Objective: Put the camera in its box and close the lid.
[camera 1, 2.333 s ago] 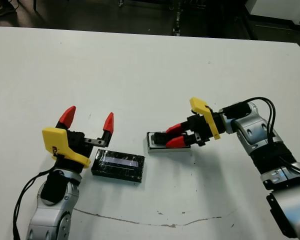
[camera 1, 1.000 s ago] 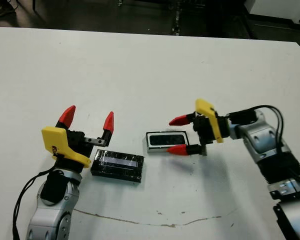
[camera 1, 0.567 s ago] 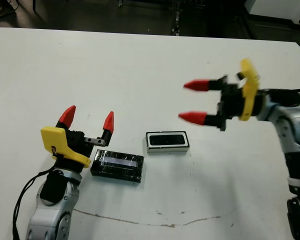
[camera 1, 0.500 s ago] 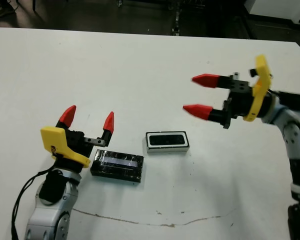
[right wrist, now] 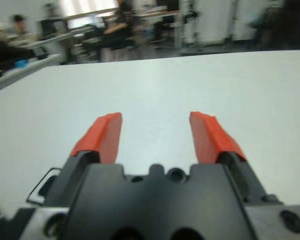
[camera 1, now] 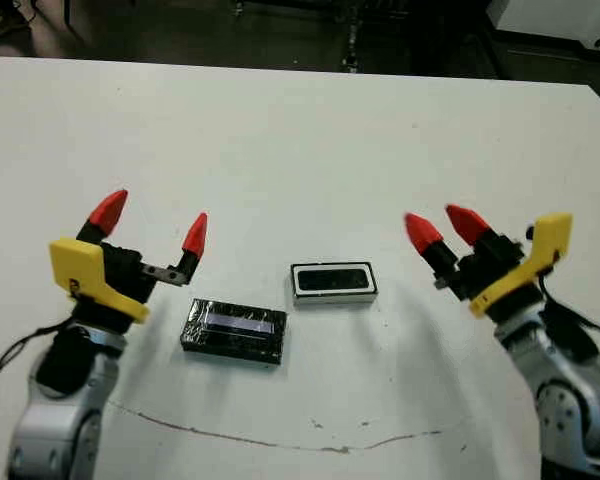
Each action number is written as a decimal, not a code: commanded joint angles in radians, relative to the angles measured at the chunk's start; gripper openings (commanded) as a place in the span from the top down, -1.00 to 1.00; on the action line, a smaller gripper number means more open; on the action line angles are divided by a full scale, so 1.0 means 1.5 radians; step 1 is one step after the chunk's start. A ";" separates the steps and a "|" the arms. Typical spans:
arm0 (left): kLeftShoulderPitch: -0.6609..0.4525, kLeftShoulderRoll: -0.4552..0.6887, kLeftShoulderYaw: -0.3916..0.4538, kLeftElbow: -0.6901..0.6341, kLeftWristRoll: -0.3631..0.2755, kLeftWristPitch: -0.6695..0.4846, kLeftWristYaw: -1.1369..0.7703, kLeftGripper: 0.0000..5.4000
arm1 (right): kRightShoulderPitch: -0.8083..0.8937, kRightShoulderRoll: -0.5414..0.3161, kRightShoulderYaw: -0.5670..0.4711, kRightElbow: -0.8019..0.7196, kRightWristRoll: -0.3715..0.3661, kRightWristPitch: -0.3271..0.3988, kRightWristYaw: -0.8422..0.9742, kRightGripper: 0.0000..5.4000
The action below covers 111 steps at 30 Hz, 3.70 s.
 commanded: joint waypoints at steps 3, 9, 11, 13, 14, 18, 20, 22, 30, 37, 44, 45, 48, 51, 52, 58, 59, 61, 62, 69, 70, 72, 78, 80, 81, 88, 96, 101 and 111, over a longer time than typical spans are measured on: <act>-0.011 0.050 0.024 -0.006 -0.040 0.029 -0.046 -1.00 | 0.048 0.038 0.023 -0.025 -0.057 -0.067 -0.067 0.00; -0.054 0.154 0.064 0.049 -0.112 0.014 -0.200 -1.00 | 0.072 0.068 0.041 0.011 -0.099 -0.162 -0.087 0.38; -0.074 0.189 0.075 0.071 -0.140 0.027 -0.249 -1.00 | 0.074 0.073 0.045 0.015 -0.108 -0.172 -0.096 0.51; -0.107 0.239 0.076 0.101 -0.154 0.042 -0.305 -1.00 | 0.073 0.074 0.049 0.013 -0.112 -0.169 -0.103 0.62; -0.129 0.265 0.072 0.123 -0.159 0.045 -0.341 -1.00 | 0.073 0.073 0.050 0.010 -0.113 -0.163 -0.106 0.67; -0.243 0.375 0.016 0.218 -0.138 0.042 -0.511 -1.00 | 0.071 0.067 0.054 0.012 -0.114 -0.161 -0.106 0.92; -0.318 0.420 -0.032 0.277 -0.114 0.032 -0.608 -1.00 | 0.071 0.066 0.054 0.011 -0.112 -0.155 -0.109 0.99; -0.395 0.448 -0.087 0.338 -0.076 0.000 -0.703 -1.00 | 0.072 0.063 0.056 0.009 -0.117 -0.153 -0.111 0.99; -0.544 0.426 -0.248 0.484 -0.086 -0.093 -0.886 -1.00 | 0.079 0.056 0.054 0.003 -0.115 -0.150 -0.108 0.99; -0.548 0.444 -0.375 0.487 -0.204 -0.049 -0.886 -1.00 | 0.075 0.060 0.049 0.007 -0.104 -0.150 -0.109 0.99; -0.538 0.446 -0.430 0.493 -0.288 -0.024 -0.886 -1.00 | 0.072 0.058 0.052 0.015 -0.103 -0.158 -0.105 0.99; -0.530 0.448 -0.421 0.488 -0.279 -0.015 -0.886 -1.00 | 0.072 0.059 0.052 0.016 -0.102 -0.158 -0.105 0.99; -0.503 0.446 -0.389 0.468 -0.268 0.032 -0.886 -1.00 | 0.071 0.059 0.050 0.016 -0.101 -0.155 -0.106 0.99; -0.463 0.433 -0.348 0.444 -0.277 0.080 -0.885 -1.00 | 0.069 0.058 0.050 0.016 -0.099 -0.153 -0.106 0.99; -0.451 0.428 -0.338 0.438 -0.279 0.081 -0.885 -1.00 | 0.068 0.058 0.049 0.015 -0.099 -0.152 -0.106 0.99; -0.412 0.413 -0.327 0.424 -0.254 0.074 -0.886 -1.00 | 0.067 0.058 0.050 0.009 -0.098 -0.142 -0.112 0.99; -0.410 0.411 -0.327 0.421 -0.246 0.077 -0.886 -1.00 | 0.066 0.059 0.050 0.007 -0.098 -0.138 -0.114 0.99; -0.405 0.403 -0.325 0.417 -0.238 0.087 -0.886 -1.00 | 0.066 0.060 0.051 0.006 -0.100 -0.137 -0.116 0.99; -0.404 0.400 -0.325 0.416 -0.235 0.090 -0.886 -1.00 | 0.067 0.060 0.051 0.006 -0.099 -0.138 -0.115 0.99; -0.384 0.370 -0.306 0.388 -0.178 0.075 -0.874 -1.00 | 0.069 0.055 0.054 0.001 -0.099 -0.130 -0.117 0.99; -0.380 0.365 -0.302 0.384 -0.173 0.075 -0.872 -1.00 | 0.069 0.055 0.054 0.000 -0.098 -0.128 -0.117 0.99; -0.375 0.355 -0.299 0.381 -0.167 0.086 -0.868 -1.00 | 0.069 0.057 0.052 -0.001 -0.094 -0.126 -0.117 0.99; -0.368 0.327 -0.297 0.396 -0.154 0.103 -0.872 -1.00 | 0.070 0.051 0.048 0.008 -0.088 -0.138 -0.103 0.99; -0.368 0.318 -0.296 0.404 -0.154 0.106 -0.879 -1.00 | 0.071 0.052 0.048 0.004 -0.089 -0.132 -0.107 0.99; -0.368 0.316 -0.297 0.406 -0.149 0.105 -0.879 -1.00 | 0.071 0.052 0.048 0.002 -0.089 -0.129 -0.108 0.99; -0.369 0.307 -0.300 0.408 -0.131 0.118 -0.885 -1.00 | 0.072 0.052 0.046 0.001 -0.084 -0.128 -0.105 0.99; -0.363 0.297 -0.300 0.409 -0.110 0.100 -0.884 -1.00 | 0.072 0.048 0.046 0.004 -0.082 -0.129 -0.101 0.99; -0.367 0.288 -0.301 0.416 -0.095 0.084 -0.885 -1.00 | 0.073 0.045 0.045 0.006 -0.075 -0.130 -0.099 0.99; -0.373 0.289 -0.302 0.405 -0.061 0.094 -0.877 -1.00 | 0.075 0.043 0.050 0.002 -0.079 -0.125 -0.107 0.99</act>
